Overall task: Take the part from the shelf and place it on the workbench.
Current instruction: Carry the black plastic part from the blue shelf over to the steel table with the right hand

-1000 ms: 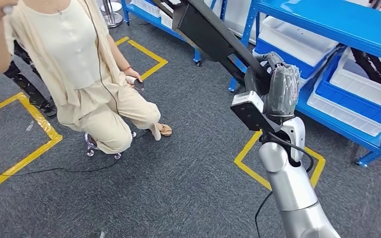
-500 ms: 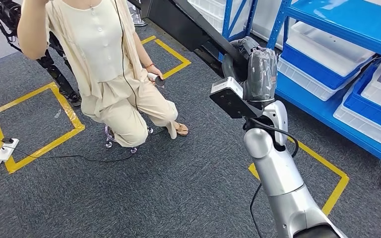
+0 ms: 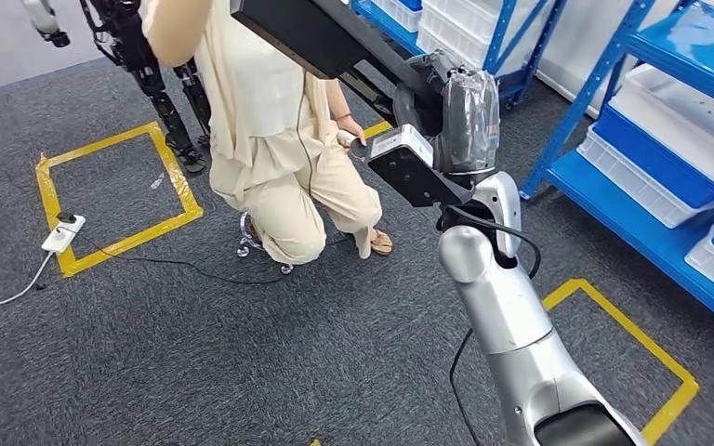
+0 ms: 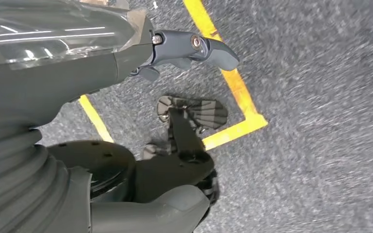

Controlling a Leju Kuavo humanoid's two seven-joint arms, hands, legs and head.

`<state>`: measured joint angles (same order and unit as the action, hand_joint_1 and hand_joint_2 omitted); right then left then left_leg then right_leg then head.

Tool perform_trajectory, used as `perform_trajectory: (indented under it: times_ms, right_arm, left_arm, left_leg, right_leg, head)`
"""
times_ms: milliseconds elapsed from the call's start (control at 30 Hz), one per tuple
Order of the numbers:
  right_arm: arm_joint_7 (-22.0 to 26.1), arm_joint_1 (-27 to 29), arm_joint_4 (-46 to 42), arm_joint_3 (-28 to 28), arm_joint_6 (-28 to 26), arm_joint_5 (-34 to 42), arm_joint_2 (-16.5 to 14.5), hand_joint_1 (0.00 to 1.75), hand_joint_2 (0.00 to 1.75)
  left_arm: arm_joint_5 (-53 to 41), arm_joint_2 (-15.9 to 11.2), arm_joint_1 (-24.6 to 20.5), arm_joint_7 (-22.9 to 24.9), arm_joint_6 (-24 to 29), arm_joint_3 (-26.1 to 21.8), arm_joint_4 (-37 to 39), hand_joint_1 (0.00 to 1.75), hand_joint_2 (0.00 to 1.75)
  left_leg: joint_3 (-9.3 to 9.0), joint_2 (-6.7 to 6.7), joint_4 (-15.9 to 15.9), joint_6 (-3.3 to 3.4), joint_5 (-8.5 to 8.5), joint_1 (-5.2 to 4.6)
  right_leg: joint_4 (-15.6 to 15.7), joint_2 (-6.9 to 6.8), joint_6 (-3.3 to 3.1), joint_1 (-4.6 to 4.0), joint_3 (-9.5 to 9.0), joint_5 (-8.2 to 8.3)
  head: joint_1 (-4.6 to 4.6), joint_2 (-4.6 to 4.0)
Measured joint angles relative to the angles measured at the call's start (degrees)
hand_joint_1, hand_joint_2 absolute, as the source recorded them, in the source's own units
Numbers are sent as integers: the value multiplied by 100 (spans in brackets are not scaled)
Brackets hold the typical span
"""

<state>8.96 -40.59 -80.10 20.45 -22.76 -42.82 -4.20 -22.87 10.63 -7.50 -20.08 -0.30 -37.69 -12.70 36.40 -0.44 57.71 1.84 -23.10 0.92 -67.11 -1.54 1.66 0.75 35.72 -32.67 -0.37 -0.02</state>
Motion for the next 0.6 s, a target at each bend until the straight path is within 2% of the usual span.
perform_trajectory:
  times_ms: [33,67,100,133,200,233,267,300,333,367,433,467,500,567,600]
  right_arm:
    - [-60,-23,12,3,2,-28,-2,175,175]
    - [-125,-44,25,7,5,-62,-5,175,175]
    - [-191,-68,35,10,8,-97,-15,175,175]
    - [-254,-102,41,14,11,-134,-30,175,175]
    - [-374,-210,43,31,22,-223,-74,175,175]
    - [-428,-271,43,48,28,-264,-104,175,175]
    - [-475,-323,42,71,38,-296,-135,175,175]
    - [-519,-363,42,91,50,-318,-168,175,175]
    - [-558,-392,41,112,63,-333,-210,175,175]
    - [-589,-416,41,129,81,-343,-252,175,175]
    - [-631,-463,43,153,114,-354,-344,175,175]
    - [-639,-486,45,163,124,-353,-381,175,175]
    - [-648,-506,49,172,130,-350,-414,175,175]
    - [-668,-528,67,184,133,-335,-468,175,175]
    - [-679,-529,81,186,136,-321,-495,175,175]
  left_arm:
    - [-26,0,-14,17,-5,1,0,0,175]
    - [-49,1,-27,36,-10,2,0,0,175]
    - [-76,2,-33,55,-15,4,0,0,175]
    - [-101,2,-38,76,-19,8,0,0,175]
    - [-158,8,-50,118,-27,18,0,0,175]
    - [-181,13,-62,138,-31,21,0,0,175]
    - [-206,20,-74,157,-34,24,0,0,175]
    - [-223,27,-82,173,-37,25,0,0,175]
    - [-234,32,-89,186,-38,25,0,0,175]
    - [-242,36,-91,197,-40,25,0,0,175]
    - [-244,37,-105,213,-40,25,0,0,175]
    - [-244,37,-117,219,-40,25,0,0,175]
    - [-244,38,-131,225,-40,25,0,0,175]
    - [-239,39,-146,235,-39,25,0,0,175]
    - [-234,40,-147,238,-38,25,0,0,175]
  left_leg:
    - [1,-63,1,14,-1,-5]
    - [1,-135,3,20,-3,-12]
    - [0,-207,5,22,-5,-20]
    - [-1,-279,8,21,-4,-27]
    - [1,-407,19,15,-3,-35]
    - [9,-461,30,3,-4,-45]
    - [22,-505,39,-14,-2,-52]
    - [36,-541,41,-39,1,-54]
    - [48,-577,38,-72,7,-55]
    - [64,-579,45,-100,4,-42]
    - [161,-391,230,-157,-119,-43]
    - [285,-249,493,-181,-266,-36]
    - [455,-122,844,-211,-441,-30]
    - [805,-37,1524,-264,-695,16]
    - [874,-21,1634,-285,-688,39]
  right_leg:
    - [-406,74,-12,-4,218,-132]
    - [-690,114,-3,-11,387,-194]
    - [-767,132,22,-17,461,-165]
    - [-606,149,60,-21,418,-43]
    - [187,274,110,-16,93,332]
    - [547,346,99,-17,-62,486]
    - [776,399,70,-21,-162,579]
    - [863,423,28,-34,-201,615]
    - [872,378,-19,-43,-212,630]
    - [888,337,-63,-17,-221,646]
    - [937,250,-167,28,-257,672]
    - [955,201,-214,41,-272,674]
    - [958,148,-249,19,-286,664]
    - [956,32,-282,-7,-300,646]
    - [953,-23,-285,-13,-302,641]
  head:
    - [8,1]
    - [11,1]
    - [14,0]
    - [15,0]
    - [17,-1]
    - [14,-1]
    - [14,-1]
    - [14,-1]
    - [14,-1]
    - [16,0]
    - [-2,0]
    - [-15,1]
    - [-25,0]
    - [-33,0]
    - [-33,0]
